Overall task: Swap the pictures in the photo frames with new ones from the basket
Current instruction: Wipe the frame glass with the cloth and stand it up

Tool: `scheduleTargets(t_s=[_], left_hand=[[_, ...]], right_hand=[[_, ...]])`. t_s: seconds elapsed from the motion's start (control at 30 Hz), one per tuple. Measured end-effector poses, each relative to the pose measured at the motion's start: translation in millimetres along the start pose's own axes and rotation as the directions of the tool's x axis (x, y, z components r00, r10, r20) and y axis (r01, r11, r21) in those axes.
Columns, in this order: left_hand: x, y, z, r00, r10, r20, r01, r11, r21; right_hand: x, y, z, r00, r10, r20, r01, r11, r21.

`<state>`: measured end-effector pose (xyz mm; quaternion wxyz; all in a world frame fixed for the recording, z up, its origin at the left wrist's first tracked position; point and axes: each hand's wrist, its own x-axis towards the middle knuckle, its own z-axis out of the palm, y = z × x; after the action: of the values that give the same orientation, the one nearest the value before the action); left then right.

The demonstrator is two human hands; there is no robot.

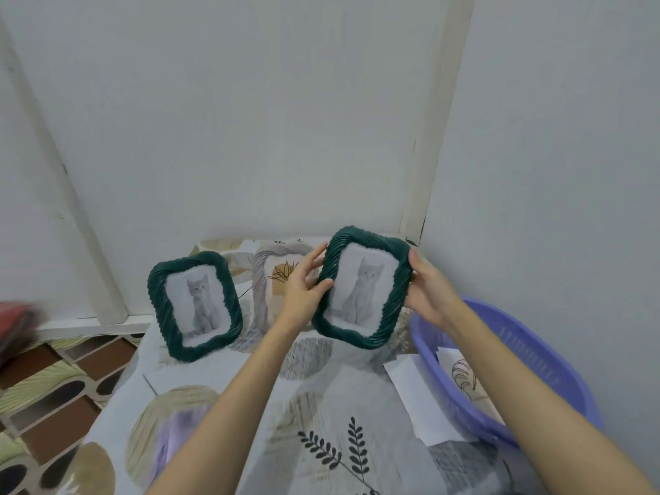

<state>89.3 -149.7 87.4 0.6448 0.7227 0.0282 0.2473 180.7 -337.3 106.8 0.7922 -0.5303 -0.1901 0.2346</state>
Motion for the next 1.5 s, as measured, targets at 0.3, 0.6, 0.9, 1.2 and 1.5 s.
scheduleTargets(t_s=[0.3, 0.6, 0.9, 1.2, 1.5], left_hand=[[39, -76, 28, 0.959, -0.25, 0.133, 0.244, 0.968, 0.055], [35, -109, 32, 0.962, -0.263, 0.076, 0.246, 0.952, 0.18], [32, -111, 29, 0.955, -0.269, 0.126, 0.225, 0.933, 0.282], [30, -112, 27, 0.952, -0.275, 0.135, 0.22, 0.921, 0.322], [-7, -93, 49, 0.998, -0.01, 0.055, -0.016, 0.895, 0.446]], right_hand=[[54, 31, -48, 0.982, -0.017, -0.189, 0.022, 0.999, 0.025], [77, 56, -58, 0.963, 0.17, -0.211, -0.134, 0.975, 0.175], [81, 52, -43, 0.961, 0.186, -0.207, -0.143, 0.968, 0.205], [76, 41, -48, 0.93, 0.282, -0.235, -0.282, 0.959, 0.033], [10, 3, -80, 0.948, -0.228, -0.224, -0.013, 0.672, -0.741]])
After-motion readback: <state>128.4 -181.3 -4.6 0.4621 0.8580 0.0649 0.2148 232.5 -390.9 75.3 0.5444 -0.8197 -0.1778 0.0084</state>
